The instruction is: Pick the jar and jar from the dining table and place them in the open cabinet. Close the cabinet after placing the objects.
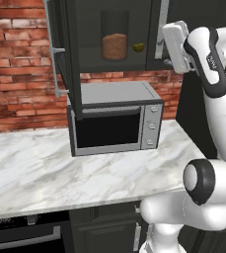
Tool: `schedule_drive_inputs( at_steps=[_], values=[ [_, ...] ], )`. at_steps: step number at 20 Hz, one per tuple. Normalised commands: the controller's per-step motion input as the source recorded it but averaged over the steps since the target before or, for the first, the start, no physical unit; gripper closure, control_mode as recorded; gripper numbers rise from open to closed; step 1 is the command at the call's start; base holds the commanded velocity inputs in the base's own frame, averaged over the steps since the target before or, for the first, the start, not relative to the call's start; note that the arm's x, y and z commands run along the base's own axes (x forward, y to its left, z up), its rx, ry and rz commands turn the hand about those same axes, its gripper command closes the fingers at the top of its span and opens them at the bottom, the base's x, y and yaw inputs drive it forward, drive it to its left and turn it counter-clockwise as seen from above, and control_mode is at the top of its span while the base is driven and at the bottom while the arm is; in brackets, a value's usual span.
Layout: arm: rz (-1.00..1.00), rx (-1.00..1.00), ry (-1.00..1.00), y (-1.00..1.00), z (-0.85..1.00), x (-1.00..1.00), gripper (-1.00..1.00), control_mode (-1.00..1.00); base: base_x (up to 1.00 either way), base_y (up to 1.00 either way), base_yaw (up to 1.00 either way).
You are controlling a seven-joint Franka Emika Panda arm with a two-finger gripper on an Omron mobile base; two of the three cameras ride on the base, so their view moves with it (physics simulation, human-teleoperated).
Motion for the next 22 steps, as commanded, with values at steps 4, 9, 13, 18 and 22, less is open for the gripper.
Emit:
schedule_drive_inputs(
  at_steps=[4,9,13,18,22],
  values=[
    [0.00,-0.01,0.00,-0.01,-0.33,0.34,-1.00,-1.00,0.00,0.00,0.00],
    [0.00,-0.02,-0.01,-0.11,-0.61,0.11,-1.00,-1.00,0.00,0.00,0.00],
    [-0.01,-0.05,-0.03,-0.12,-0.62,0.05,-1.00,-1.00,0.00,0.00,0.00],
    [-0.02,-0.08,0.00,-0.07,-0.62,0.05,-1.00,-1.00,0.00,0.00,0.00],
    [-0.01,-0.07,0.00,-0.05,-0.65,0.00,-1.00,-1.00,0.00,0.00,0.00]
  ],
)
